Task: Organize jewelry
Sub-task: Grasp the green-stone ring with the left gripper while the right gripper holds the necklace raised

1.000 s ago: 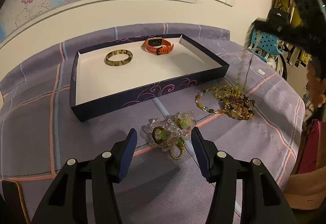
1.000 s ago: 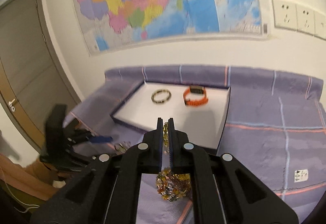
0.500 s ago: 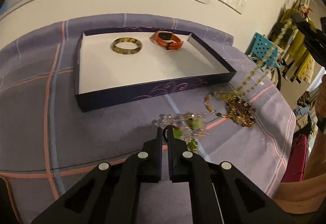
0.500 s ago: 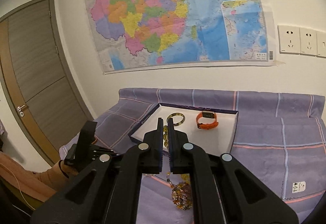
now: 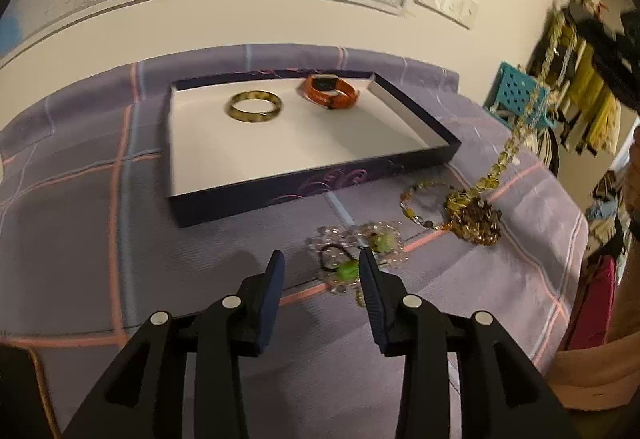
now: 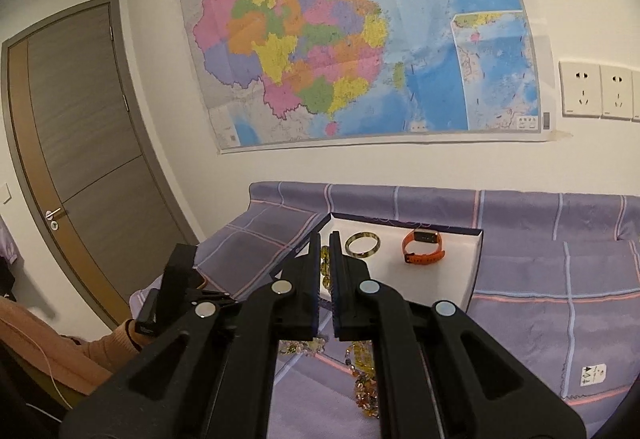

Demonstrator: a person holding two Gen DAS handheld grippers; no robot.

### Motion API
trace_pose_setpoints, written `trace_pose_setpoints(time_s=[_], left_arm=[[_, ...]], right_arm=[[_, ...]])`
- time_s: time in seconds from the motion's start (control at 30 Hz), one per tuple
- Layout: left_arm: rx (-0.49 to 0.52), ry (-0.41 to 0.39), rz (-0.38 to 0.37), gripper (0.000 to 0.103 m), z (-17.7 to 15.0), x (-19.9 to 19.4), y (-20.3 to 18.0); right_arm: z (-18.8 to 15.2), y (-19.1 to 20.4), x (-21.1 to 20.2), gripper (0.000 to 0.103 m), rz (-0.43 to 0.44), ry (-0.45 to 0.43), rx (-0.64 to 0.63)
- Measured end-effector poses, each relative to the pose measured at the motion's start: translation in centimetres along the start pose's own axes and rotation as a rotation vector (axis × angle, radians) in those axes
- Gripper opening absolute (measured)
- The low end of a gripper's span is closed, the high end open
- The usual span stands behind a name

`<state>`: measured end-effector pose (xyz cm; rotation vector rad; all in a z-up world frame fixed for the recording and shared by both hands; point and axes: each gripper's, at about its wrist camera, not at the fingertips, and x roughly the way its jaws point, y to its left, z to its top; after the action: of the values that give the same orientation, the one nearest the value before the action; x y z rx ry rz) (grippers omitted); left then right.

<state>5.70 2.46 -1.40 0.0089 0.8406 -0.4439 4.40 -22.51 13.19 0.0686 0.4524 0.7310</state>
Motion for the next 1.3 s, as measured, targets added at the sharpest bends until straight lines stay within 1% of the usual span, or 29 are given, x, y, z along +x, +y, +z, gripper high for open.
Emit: trace_pose_setpoints(time_s=[0.03, 0.07, 0.1, 0.13, 0.2, 0.27, 0.53, 0.6, 0.63, 0.67, 0.7, 0.77, 0.83, 0.87, 0.9, 0.97, 1.0, 1.07, 1.13, 1.17, 1.2, 1.27, 1.3], left_arm=[[0.002, 0.006, 0.0, 0.035, 0.0, 0.3, -0.1], [0.0, 0.015, -0.005, 0.032, 0.1, 0.7, -0.1], [-0.004, 0.026, -0.021, 0.021, 0.1, 1.2, -0.1], [-0.007, 0.034, -0.029, 0.017, 0.1, 1.4, -0.1], [-0.009, 0.032, -0.03, 0.013, 0.1, 1.4, -0.2], [-0.003, 0.017, -0.017, 0.003, 0.1, 1.0, -0.3], [-0.041, -0.036, -0.071, 0.002, 0.9, -1.6, 0.1], [-0.032, -0.05, -0.082, 0.003, 1.1, -1.9, 0.1], [-0.031, -0.047, -0.078, 0.006, 1.1, -1.8, 0.1], [-0.028, -0.029, -0.078, 0.02, 1.1, -1.2, 0.1], [-0.023, -0.014, -0.067, 0.027, 1.0, -0.7, 0.0], [-0.009, 0.016, -0.048, 0.026, 0.7, 0.3, -0.2], [0.004, 0.038, -0.046, 0.026, 0.3, 1.1, -0.4], [0.011, 0.044, -0.039, 0.02, 0.2, 1.3, -0.5], [0.009, 0.049, -0.036, 0.009, 0.1, 1.5, -0.5], [-0.009, 0.037, -0.037, 0.008, 0.3, 1.4, -0.1], [-0.015, 0.027, -0.029, 0.004, 0.3, 1.2, 0.1], [-0.046, 0.011, -0.011, 0.004, 0.6, 0.8, 0.9], [-0.074, 0.008, 0.016, 0.007, 0.6, 0.4, 1.6], [-0.085, 0.013, 0.018, 0.02, 0.6, 0.4, 1.9], [-0.088, 0.009, 0.022, 0.023, 0.4, 0.2, 2.0], [-0.067, 0.002, 0.009, 0.024, 0.1, -0.2, 1.6], [-0.047, 0.0, -0.017, 0.024, -0.2, -0.5, 1.3]], right_arm=[[-0.1, 0.0, 0.1, 0.005, -0.003, 0.003, 0.003], [-0.2, 0.0, 0.2, 0.005, -0.001, 0.007, 0.005], [-0.2, 0.0, 0.2, 0.005, -0.001, 0.011, 0.006], [-0.4, -0.1, 0.4, 0.005, -0.001, 0.017, 0.008], [-0.6, -0.1, 0.6, 0.005, -0.001, 0.027, 0.01], [-0.7, -0.1, 0.8, 0.005, 0.0, 0.033, 0.013], [0.1, 0.2, 0.6, 0.005, 0.005, 0.009, -0.001], [0.3, 0.3, 0.6, 0.005, 0.009, 0.004, -0.006], [0.4, 0.3, 0.6, 0.005, 0.009, 0.004, -0.006], [0.4, 0.2, 0.6, 0.005, 0.009, 0.006, -0.003], [0.4, 0.2, 0.7, 0.005, 0.01, 0.009, 0.0], [0.3, 0.1, 0.9, 0.005, 0.01, 0.02, 0.008], [0.1, 0.0, 1.1, 0.005, 0.007, 0.03, 0.015], [0.0, -0.1, 1.2, 0.005, 0.003, 0.033, 0.018], [0.0, -0.2, 1.2, 0.005, 0.001, 0.036, 0.022], [-0.2, -0.5, 1.2, 0.005, -0.002, 0.038, 0.027], [-0.3, -0.6, 1.2, 0.005, -0.003, 0.038, 0.029], [-0.4, -0.7, 1.3, 0.005, -0.002, 0.042, 0.034], [-0.5, -0.8, 1.4, 0.005, 0.004, 0.044, 0.036], [-0.5, -0.8, 1.5, 0.005, 0.005, 0.046, 0.036], [-0.6, -0.9, 1.5, 0.005, 0.006, 0.045, 0.039], [-0.6, -0.9, 1.6, 0.005, 0.01, 0.046, 0.041], [-0.6, -0.9, 1.7, 0.005, 0.01, 0.048, 0.04]])
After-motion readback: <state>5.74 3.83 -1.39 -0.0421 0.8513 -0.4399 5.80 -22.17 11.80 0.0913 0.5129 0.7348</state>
